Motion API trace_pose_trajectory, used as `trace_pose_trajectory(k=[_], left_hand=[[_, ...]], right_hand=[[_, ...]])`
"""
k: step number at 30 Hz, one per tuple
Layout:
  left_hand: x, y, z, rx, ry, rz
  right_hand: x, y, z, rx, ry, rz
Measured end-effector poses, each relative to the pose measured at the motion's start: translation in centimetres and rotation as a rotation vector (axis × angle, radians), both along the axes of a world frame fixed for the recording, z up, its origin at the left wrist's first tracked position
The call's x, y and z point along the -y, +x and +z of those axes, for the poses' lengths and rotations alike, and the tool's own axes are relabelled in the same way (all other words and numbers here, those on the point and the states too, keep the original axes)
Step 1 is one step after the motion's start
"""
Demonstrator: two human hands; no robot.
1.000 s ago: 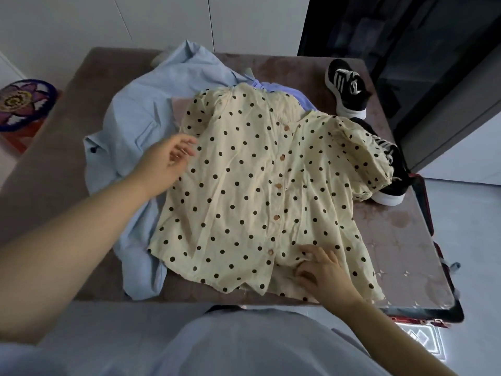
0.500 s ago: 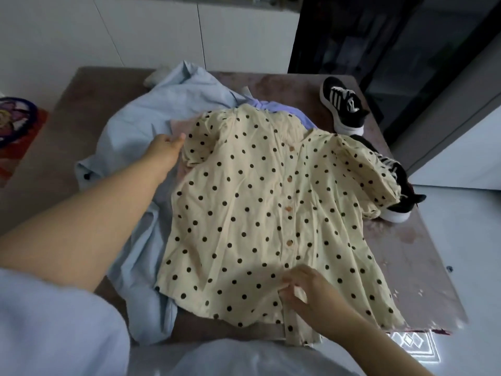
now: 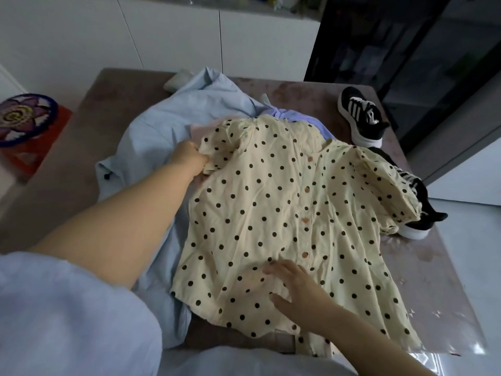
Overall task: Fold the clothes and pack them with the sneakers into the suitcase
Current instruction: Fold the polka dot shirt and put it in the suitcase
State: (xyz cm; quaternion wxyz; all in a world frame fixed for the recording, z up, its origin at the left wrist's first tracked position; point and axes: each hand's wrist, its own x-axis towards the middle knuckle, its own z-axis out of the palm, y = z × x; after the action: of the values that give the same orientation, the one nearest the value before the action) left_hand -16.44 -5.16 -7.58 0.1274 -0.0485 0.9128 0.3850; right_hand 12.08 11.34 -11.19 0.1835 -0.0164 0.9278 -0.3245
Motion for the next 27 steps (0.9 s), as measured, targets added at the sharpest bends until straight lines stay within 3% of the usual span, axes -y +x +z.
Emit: trace_pose_trajectory(k=[4,8,11,15,18,22,26,27], left_hand=[[2.2,0.2,1.0,-0.163,-0.013,0.03],[3.7,0.0,2.4,-0.244,0.109,0.112],[4.6,-0.6,5.0,-0.364,0.096,0.154],[4.9,-1.4,8.9,-0.551,-0.143,0.025],[2.8,-1.8,12.1,-0.581,-0.205,-0.103],[-4.1,0.1,14.0,-0.412,-0.263,-0.276],[-9.7,4.4,12.4,0.206,0.065,-0.557],[-10.1,5.1,11.6,0.198,0.045,-0.586]], right_hand=[[-0.6,-3.0,1.4,-0.107,-0.056,-0.024],[-0.7,-5.9,2.8,-0.13,-0.09,-0.016],[-1.0,-7.0,3.8,-0.12,-0.133,-0.037],[-2.0,-6.7,3.9,-0.08,-0.189,-0.074],[-2.8,-6.2,3.7,-0.052,-0.213,-0.102],[-3.2,-6.6,4.7,-0.053,-0.353,-0.206],[-3.7,-7.8,5.8,-0.034,-0.559,-0.455],[-4.0,-7.9,5.8,-0.018,-0.578,-0.503]])
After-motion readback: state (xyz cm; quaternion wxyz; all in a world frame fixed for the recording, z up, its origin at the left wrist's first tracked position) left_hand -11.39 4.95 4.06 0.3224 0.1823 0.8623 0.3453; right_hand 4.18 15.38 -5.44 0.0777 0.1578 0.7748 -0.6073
